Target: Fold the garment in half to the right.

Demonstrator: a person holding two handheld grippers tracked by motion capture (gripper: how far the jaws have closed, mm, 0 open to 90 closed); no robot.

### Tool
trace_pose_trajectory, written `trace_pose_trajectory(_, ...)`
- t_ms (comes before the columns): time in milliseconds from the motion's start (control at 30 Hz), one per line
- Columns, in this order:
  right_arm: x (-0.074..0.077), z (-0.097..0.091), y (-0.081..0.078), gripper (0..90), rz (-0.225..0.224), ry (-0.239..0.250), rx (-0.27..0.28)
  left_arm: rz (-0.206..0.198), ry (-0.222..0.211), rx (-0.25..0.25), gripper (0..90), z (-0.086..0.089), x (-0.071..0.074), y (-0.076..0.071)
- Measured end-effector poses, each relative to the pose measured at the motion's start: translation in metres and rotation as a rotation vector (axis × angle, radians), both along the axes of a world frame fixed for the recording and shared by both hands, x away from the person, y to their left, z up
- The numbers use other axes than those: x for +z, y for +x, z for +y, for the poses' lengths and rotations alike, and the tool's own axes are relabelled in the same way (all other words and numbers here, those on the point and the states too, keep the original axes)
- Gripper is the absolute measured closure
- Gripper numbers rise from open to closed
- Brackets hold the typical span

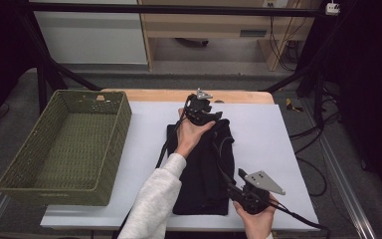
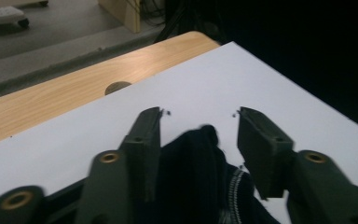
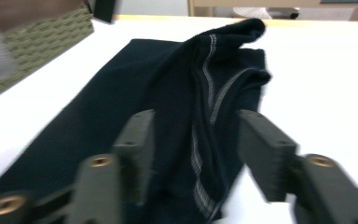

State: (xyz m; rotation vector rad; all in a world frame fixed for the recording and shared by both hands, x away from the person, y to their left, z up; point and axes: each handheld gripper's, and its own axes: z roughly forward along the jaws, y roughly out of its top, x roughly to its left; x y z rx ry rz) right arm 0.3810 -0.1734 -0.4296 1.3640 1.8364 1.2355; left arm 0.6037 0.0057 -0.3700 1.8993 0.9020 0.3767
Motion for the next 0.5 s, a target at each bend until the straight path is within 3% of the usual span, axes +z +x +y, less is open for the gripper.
trace_pose_trajectory(100,0.004,-0.011,0.014,29.0,0.010,0.009,0.050,-0.032,-0.041,0.008,36.0,0.020,0.004,-0.012)
trace_pose_trajectory(233,0.008,-0.020,0.028,19.8,0.023,0.005,0.098,-0.052,-0.058,0.019,27.3,0.050,0.001,-0.024)
trace_pose_trajectory(500,0.010,-0.029,0.040,8.3,0.054,0.010,0.209,-0.004,-0.043,0.028,11.8,0.093,-0.016,-0.039)
